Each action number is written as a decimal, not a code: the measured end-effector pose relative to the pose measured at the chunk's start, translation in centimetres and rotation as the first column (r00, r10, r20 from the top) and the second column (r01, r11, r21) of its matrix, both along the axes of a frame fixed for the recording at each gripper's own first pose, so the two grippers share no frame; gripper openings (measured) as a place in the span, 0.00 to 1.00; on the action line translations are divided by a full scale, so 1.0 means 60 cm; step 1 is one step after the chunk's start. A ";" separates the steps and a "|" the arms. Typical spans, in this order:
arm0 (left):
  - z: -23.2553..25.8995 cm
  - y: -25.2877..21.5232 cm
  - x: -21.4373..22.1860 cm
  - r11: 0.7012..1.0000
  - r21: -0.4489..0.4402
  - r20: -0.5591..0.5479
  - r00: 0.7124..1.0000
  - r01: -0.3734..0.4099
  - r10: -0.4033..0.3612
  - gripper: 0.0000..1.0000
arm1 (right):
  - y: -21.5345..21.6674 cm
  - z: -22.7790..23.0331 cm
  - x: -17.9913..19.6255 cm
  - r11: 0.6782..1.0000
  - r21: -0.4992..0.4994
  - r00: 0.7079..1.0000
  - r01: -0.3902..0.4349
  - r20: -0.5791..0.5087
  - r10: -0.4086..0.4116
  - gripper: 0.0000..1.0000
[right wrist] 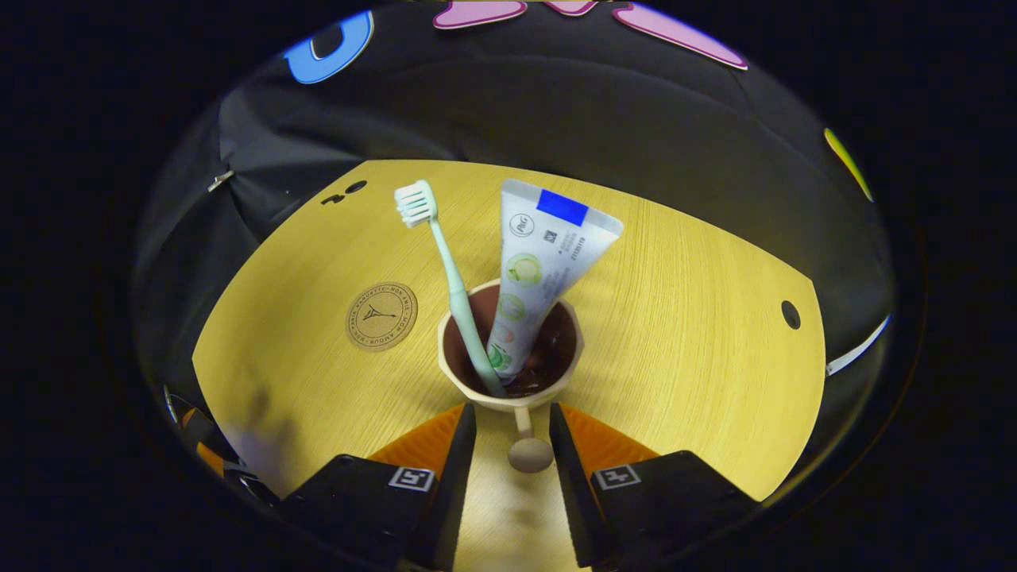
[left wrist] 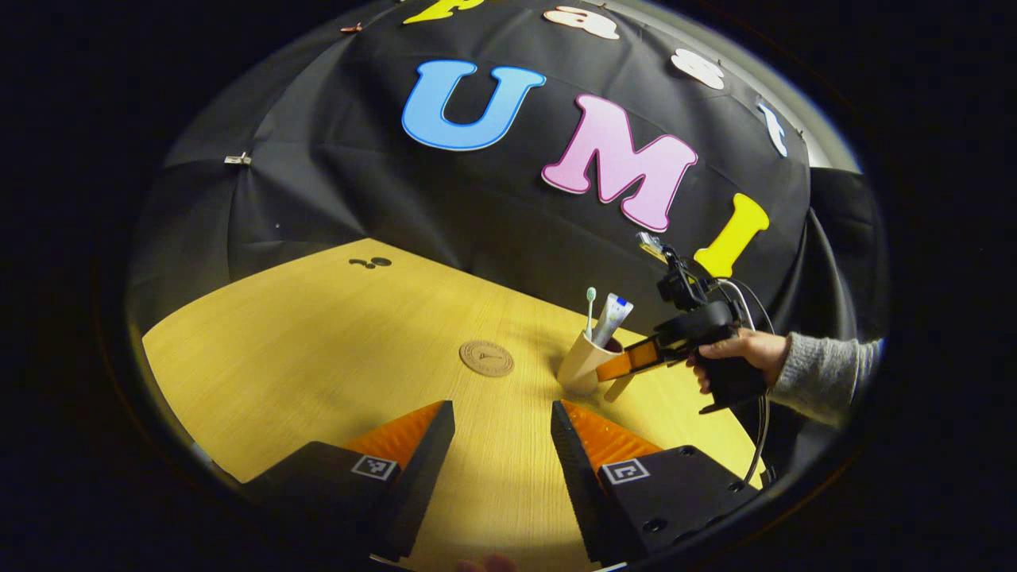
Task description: Put the toothbrush and toothpaste on the desktop into the cup, then pick up the cup and place it on the coaster on the desktop.
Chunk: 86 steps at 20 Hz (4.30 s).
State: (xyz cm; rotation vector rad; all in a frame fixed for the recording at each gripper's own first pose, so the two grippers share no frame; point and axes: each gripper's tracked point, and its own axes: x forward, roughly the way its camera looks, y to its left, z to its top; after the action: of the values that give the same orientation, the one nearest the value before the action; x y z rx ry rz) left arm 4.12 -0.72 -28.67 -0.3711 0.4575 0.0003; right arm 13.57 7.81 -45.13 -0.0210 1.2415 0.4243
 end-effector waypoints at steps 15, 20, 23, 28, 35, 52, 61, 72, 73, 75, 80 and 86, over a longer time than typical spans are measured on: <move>-0.011 0.031 0.002 1.000 -0.004 -0.005 1.000 0.014 -0.014 0.79 | 0.034 0.045 0.018 1.000 0.021 0.996 0.002 0.088 -0.004 0.16; 0.005 0.051 0.010 1.000 0.008 -0.002 1.000 -0.003 0.003 0.79 | 0.113 0.085 0.049 0.996 0.078 0.993 -0.052 0.105 0.044 0.15; 0.006 0.073 -0.004 1.000 0.010 -0.007 1.000 -0.018 0.018 0.79 | 0.169 0.081 0.047 0.991 0.094 0.992 -0.091 0.098 0.082 0.16; 0.004 0.106 -0.019 0.999 0.000 -0.013 0.999 -0.052 0.052 0.79 | 0.245 0.060 0.034 0.984 0.083 0.986 -0.155 0.069 0.149 0.15; -0.003 0.130 -0.023 0.997 -0.015 -0.025 0.997 -0.077 0.077 0.79 | 0.260 0.041 0.035 0.985 0.046 0.986 -0.167 0.035 0.165 0.16; 0.021 0.144 -0.015 0.997 -0.009 -0.010 0.997 -0.077 0.077 0.79 | 0.254 0.044 0.038 0.993 0.022 0.993 -0.120 0.017 0.120 0.33; 0.119 0.114 -0.018 1.000 0.020 0.010 1.000 -0.011 0.010 0.78 | 0.204 0.208 0.034 0.992 0.126 0.993 -0.026 0.118 0.011 0.50; 0.290 0.027 -0.015 0.985 0.121 0.089 0.987 0.121 -0.133 0.79 | 0.075 0.556 -0.068 0.939 0.342 0.872 0.043 0.446 -0.203 0.78; 0.306 0.022 -0.017 0.982 0.137 0.100 0.985 0.127 -0.142 0.79 | 0.063 0.572 -0.084 0.937 0.346 0.862 0.042 0.462 -0.209 0.82; 0.333 0.012 -0.019 0.978 0.158 0.120 0.980 0.138 -0.157 0.81 | 0.039 0.604 -0.112 0.935 0.353 0.837 0.042 0.498 -0.226 0.85; 0.376 -0.013 -0.033 0.966 0.214 0.162 0.970 0.147 -0.183 0.87 | -0.005 0.671 -0.154 0.907 0.410 0.763 0.095 0.555 -0.331 0.92; 0.420 -0.027 -0.044 0.918 0.378 0.237 0.945 0.122 -0.224 0.94 | -0.057 0.691 -0.193 0.919 0.377 0.716 0.112 0.611 -0.338 0.98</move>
State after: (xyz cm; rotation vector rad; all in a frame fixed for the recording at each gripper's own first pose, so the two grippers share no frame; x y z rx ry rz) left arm 1.49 -2.37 -3.47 0.0349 0.2041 -0.1393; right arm 2.00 4.40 -3.68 0.2387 0.4355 0.3458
